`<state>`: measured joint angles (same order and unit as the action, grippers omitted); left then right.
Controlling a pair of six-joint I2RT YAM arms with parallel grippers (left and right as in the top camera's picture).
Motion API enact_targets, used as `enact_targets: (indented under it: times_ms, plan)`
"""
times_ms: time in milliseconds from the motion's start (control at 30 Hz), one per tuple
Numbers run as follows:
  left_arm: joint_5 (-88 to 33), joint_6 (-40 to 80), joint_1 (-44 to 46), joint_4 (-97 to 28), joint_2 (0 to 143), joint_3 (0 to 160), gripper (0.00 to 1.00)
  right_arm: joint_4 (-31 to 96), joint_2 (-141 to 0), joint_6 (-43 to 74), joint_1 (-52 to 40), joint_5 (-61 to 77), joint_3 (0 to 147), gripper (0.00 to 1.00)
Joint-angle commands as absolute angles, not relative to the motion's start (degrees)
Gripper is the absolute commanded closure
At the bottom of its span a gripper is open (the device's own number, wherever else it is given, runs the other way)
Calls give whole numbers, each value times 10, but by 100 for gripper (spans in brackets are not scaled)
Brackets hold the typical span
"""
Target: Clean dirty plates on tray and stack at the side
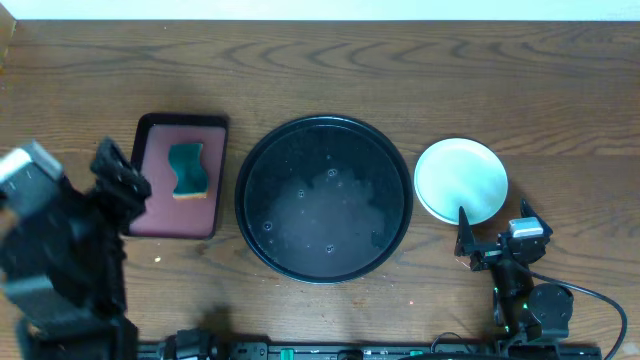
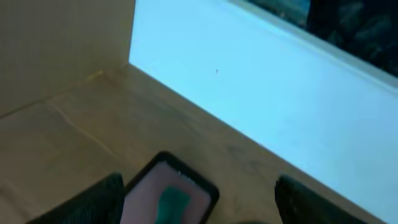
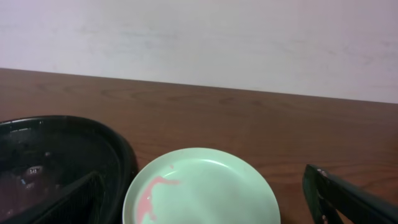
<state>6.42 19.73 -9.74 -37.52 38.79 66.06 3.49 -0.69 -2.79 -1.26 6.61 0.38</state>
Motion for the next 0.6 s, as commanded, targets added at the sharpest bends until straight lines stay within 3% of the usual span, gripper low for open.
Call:
enact_targets:
  times_ms: [0, 267, 567]
  plan:
    - [69, 198, -98, -308, 314, 540, 22, 37, -3, -33, -19, 64, 3, 1]
    - [63, 187, -75, -71, 133, 252, 22, 37, -3, -33, -19, 64, 3, 1]
    - [63, 123, -57, -29, 11, 88, 22, 37, -3, -33, -19, 64, 3, 1]
